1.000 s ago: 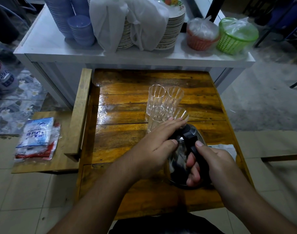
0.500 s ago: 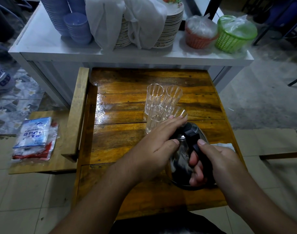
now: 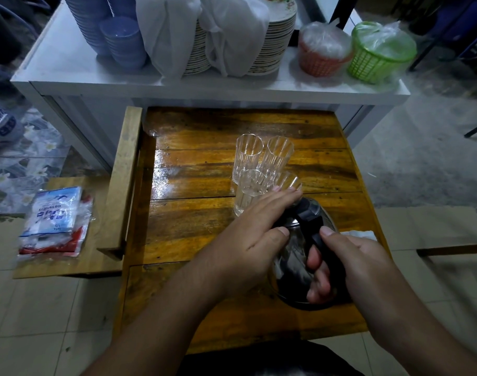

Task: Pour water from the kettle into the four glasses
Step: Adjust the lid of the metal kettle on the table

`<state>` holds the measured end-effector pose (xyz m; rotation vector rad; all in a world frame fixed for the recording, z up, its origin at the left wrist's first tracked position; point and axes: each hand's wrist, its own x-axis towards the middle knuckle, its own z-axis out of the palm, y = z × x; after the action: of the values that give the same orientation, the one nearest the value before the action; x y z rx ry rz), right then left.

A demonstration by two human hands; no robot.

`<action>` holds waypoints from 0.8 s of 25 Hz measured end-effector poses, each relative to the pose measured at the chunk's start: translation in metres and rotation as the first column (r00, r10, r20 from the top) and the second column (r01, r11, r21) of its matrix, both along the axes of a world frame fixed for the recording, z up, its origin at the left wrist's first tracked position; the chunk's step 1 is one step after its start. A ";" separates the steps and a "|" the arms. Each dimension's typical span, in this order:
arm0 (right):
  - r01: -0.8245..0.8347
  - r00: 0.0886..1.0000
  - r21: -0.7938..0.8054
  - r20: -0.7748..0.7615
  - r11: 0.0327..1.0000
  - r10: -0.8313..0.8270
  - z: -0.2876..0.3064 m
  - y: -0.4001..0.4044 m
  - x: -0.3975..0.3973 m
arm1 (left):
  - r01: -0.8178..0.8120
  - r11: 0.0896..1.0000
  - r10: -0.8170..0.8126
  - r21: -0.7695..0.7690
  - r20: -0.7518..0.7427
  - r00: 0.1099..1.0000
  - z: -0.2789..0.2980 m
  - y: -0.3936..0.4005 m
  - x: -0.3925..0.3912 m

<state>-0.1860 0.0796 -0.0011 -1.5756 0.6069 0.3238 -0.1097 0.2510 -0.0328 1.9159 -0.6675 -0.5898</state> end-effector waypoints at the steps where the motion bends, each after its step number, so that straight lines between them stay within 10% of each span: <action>1: 0.003 1.000 -0.001 0.003 1.000 -0.003 -0.002 0.000 0.000 | 0.002 1.000 -0.002 0.011 0.006 1.000 -0.001 -0.001 0.000; 20: 0.142 0.974 0.105 0.163 0.984 -0.158 -0.066 0.008 -0.015 | -0.023 0.998 0.016 0.061 0.110 0.994 -0.019 -0.010 -0.019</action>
<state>-0.2011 0.0880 -0.0670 -1.4420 0.5656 0.0997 -0.1284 0.2408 -0.0518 2.0219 -0.7060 -0.5010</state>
